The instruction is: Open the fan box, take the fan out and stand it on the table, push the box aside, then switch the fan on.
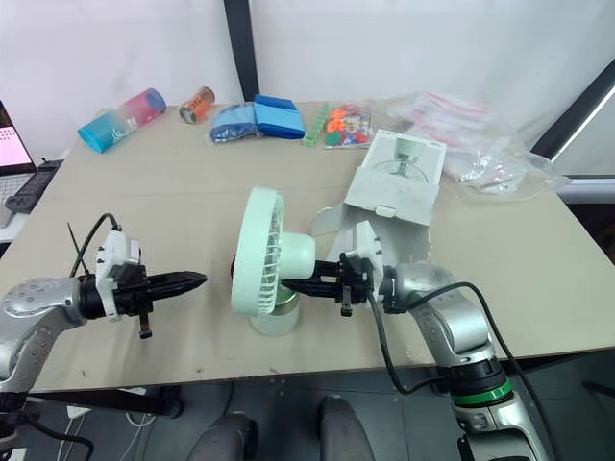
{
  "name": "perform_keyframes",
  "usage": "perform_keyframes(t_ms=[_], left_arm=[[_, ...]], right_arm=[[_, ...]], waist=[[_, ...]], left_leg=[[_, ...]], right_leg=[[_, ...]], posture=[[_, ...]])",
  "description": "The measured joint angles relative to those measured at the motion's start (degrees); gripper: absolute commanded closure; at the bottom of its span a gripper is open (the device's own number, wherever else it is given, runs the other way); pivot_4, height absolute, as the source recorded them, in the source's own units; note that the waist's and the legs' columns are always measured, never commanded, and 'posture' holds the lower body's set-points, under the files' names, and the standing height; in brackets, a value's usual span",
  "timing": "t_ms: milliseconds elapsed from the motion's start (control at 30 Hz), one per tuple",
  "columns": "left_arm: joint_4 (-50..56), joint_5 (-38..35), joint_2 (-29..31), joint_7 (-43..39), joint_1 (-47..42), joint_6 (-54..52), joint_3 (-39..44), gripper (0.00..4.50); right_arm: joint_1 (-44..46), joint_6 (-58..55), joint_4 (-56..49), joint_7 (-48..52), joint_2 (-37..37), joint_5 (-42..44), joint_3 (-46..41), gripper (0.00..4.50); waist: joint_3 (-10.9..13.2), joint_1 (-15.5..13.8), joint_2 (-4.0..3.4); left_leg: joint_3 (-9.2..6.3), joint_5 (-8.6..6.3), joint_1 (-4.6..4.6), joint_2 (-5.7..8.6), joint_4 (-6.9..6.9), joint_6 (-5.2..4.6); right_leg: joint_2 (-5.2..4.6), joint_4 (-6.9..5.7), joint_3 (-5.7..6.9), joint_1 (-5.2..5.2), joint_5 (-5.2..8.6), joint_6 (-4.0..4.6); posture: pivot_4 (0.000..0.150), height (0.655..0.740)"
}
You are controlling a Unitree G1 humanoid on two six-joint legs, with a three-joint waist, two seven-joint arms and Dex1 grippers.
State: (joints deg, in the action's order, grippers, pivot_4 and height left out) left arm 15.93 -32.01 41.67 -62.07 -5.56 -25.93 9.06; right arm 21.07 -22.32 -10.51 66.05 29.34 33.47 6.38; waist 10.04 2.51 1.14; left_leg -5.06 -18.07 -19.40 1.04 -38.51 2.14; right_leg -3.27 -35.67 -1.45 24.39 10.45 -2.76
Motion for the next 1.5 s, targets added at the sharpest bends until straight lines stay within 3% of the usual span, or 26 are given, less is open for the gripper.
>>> perform_keyframes(t_ms=[433, 800, 1500], left_arm=[[3.0, -1.0, -0.4, 1.6, 0.1, -0.8, -2.8, 4.43], [-3.0, 5.7, -5.6, -0.1, -7.2, 2.3, -17.2, 4.43], [-5.3, 8.5, -7.2, -2.3, -8.6, 3.9, -19.6, 4.43]], right_arm=[[1.3, -1.3, -0.2, 0.1, 0.6, -0.6, 0.0, 4.1], [-1.5, 2.7, -1.5, 0.2, 1.8, -1.8, -0.1, 4.1], [-3.1, 5.8, -1.7, 0.2, 2.9, -1.7, -0.2, 4.1]], waist=[[0.0, 0.0, 0.01], [0.0, -0.1, 0.01], [0.0, -0.5, 0.02]], left_leg=[[0.02, 0.0, -0.02, 0.01, 0.01, 0.0], [0.01, 0.0, 0.0, 0.03, 0.01, 0.0], [-0.01, 0.0, 0.02, 0.05, -0.01, 0.0]], right_leg=[[0.0, 0.03, 0.0, 0.01, 0.02, 0.01], [0.01, 0.05, -0.01, -0.04, 0.02, 0.0], [0.0, 0.06, -0.01, -0.1, 0.03, -0.02]], posture=[[0.15, 0.74], [0.15, 0.74], [0.15, 0.74]])
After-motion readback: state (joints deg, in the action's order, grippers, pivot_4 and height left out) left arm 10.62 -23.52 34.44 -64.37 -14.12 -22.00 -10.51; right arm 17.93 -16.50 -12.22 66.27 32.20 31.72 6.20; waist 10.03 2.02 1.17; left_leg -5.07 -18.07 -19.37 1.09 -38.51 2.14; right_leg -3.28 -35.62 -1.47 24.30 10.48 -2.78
